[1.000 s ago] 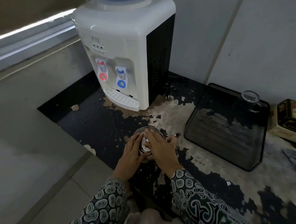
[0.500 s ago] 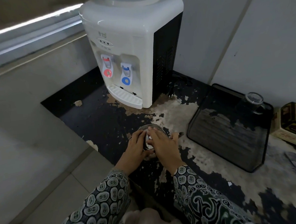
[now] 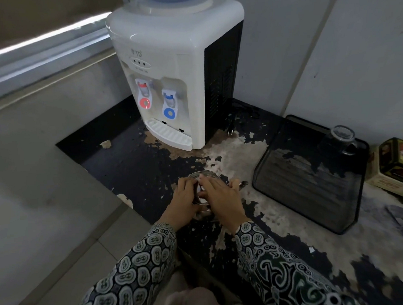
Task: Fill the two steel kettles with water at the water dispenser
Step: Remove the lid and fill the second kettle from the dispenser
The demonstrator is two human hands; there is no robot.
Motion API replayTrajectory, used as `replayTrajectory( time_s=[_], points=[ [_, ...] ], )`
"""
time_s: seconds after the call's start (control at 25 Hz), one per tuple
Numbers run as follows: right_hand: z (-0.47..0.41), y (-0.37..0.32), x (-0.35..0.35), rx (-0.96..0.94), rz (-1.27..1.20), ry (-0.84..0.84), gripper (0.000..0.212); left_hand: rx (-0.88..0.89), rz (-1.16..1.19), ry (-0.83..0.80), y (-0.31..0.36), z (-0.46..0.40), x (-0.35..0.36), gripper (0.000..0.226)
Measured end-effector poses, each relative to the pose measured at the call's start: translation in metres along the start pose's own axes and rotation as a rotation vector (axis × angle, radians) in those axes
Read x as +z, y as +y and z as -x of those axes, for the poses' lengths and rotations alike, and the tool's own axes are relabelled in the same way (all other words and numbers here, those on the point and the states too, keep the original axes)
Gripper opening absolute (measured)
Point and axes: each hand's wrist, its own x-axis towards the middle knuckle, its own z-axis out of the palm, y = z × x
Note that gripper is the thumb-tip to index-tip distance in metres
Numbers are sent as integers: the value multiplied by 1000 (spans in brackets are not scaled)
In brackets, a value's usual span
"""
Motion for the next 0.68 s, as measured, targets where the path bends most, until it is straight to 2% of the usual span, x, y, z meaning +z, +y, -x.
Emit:
replayTrajectory(
  time_s=[0.28,0.48,0.68],
  points=[
    [-2,3,0,-34,-61,-60,62,-32,121,58,-5,1,-4,75],
    [-3,5,-2,-69,-63,-149,62,-32,130,209,-3,5,11,73],
    [-5,6,-3,-89,-104,-135,59,-71,151,239,0,1,14,73]
  ],
)
